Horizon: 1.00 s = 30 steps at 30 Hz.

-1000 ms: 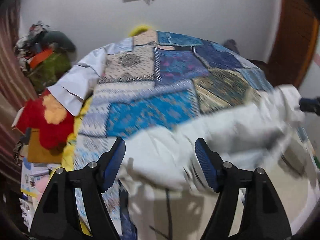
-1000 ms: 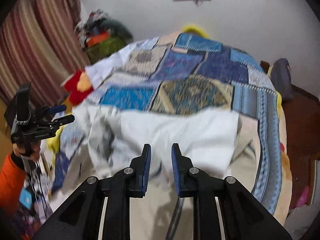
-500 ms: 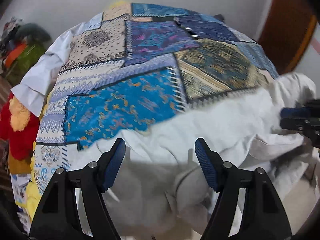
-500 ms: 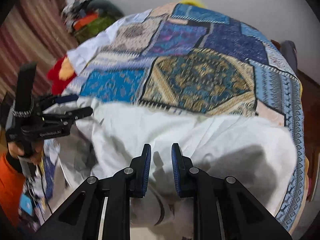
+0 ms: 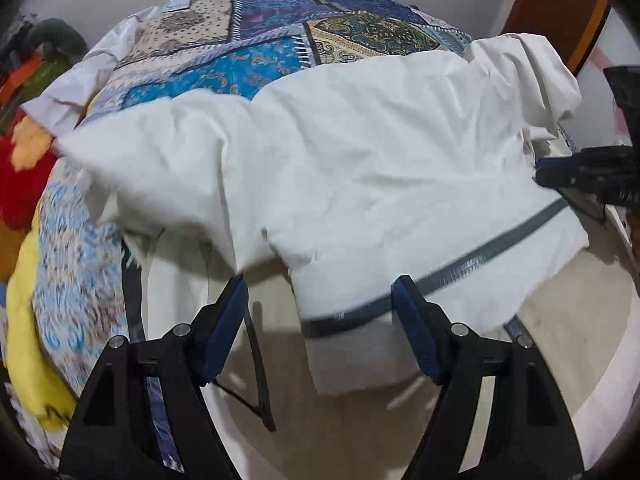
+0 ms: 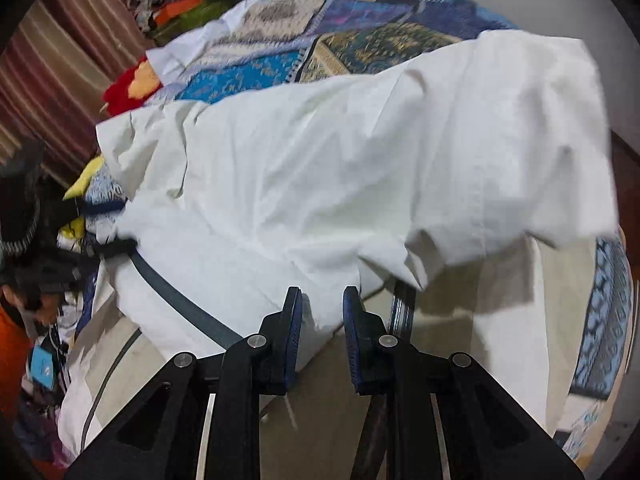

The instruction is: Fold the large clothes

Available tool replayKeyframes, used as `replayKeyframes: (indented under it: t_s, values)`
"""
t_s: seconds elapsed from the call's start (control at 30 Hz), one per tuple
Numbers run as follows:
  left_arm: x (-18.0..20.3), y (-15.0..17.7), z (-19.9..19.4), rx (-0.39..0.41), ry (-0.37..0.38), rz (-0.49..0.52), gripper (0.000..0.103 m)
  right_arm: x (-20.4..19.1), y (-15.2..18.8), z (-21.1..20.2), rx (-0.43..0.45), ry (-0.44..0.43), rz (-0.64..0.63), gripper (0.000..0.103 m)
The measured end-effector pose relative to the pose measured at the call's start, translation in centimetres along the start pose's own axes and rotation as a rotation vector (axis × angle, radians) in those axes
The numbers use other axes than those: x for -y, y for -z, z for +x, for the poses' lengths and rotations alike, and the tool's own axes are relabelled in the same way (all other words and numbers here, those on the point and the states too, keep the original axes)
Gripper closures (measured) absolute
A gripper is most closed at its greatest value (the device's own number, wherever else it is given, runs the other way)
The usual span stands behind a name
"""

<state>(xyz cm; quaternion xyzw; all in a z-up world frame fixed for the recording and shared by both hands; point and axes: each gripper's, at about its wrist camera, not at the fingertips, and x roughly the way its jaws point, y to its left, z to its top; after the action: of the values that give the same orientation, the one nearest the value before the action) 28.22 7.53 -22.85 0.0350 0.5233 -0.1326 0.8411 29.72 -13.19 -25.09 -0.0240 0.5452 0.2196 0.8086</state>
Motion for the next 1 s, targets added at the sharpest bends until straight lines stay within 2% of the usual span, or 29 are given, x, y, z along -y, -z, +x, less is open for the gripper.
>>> replayKeyframes:
  t_s: [0.13, 0.23, 0.3, 0.33, 0.43, 0.47, 0.57, 0.63, 0.73, 0.8, 0.9, 1.0]
  values:
    - [-0.4, -0.5, -2.0, 0.011, -0.025, 0.003, 0.028, -0.3, -0.4, -1.6, -0.008, -0.015, 0.011, 0.087]
    - [-1.3, -2.1, -5.0, 0.100, -0.070, 0.011, 0.028, -1.1, -1.1, -3.4, 0.020, -0.032, -0.027, 0.087]
    - [-2.5, -4.0, -7.0, 0.170, -0.104, -0.020, 0.027, -2.0, -1.8, -5.1, 0.076, -0.013, -0.073, 0.087]
    - [-3.1, -4.9, -7.5, 0.190, -0.120, -0.036, 0.023, -2.4, -2.4, -5.8, 0.109, -0.003, -0.093, 0.087]
    - [-4.7, -7.9, -7.6, 0.232, -0.243, -0.054, 0.020, -3.3, -4.3, -7.0, 0.183, 0.019, -0.132, 0.087]
    - [-5.1, -8.9, -6.9, 0.229, -0.290, -0.043, 0.020, -3.5, -5.2, -7.1, 0.205, 0.039, -0.146, 0.087]
    - [-6.1, -10.4, -4.1, 0.203, -0.371, -0.009, 0.020, -3.9, -7.7, -6.0, 0.223, 0.097, -0.180, 0.087]
    - [-7.3, -10.5, -1.6, 0.155, -0.431, 0.001, 0.020, -3.6, -9.3, -3.5, 0.194, 0.157, -0.190, 0.087]
    - [-10.1, -9.6, 2.1, 0.056, -0.514, -0.008, 0.019, -2.1, -10.0, -0.2, 0.127, 0.254, -0.187, 0.087]
    - [-12.6, -8.0, 3.7, 0.012, -0.522, -0.030, 0.016, -0.4, -9.7, 1.3, 0.105, 0.274, -0.196, 0.087]
    - [-15.3, -5.7, 4.3, -0.008, -0.466, -0.088, 0.008, 2.6, -8.4, 1.5, 0.107, 0.192, -0.172, 0.087]
    - [-16.7, -4.3, 4.2, -0.001, -0.442, -0.129, 0.002, 4.0, -7.4, 0.9, 0.116, 0.164, -0.158, 0.087]
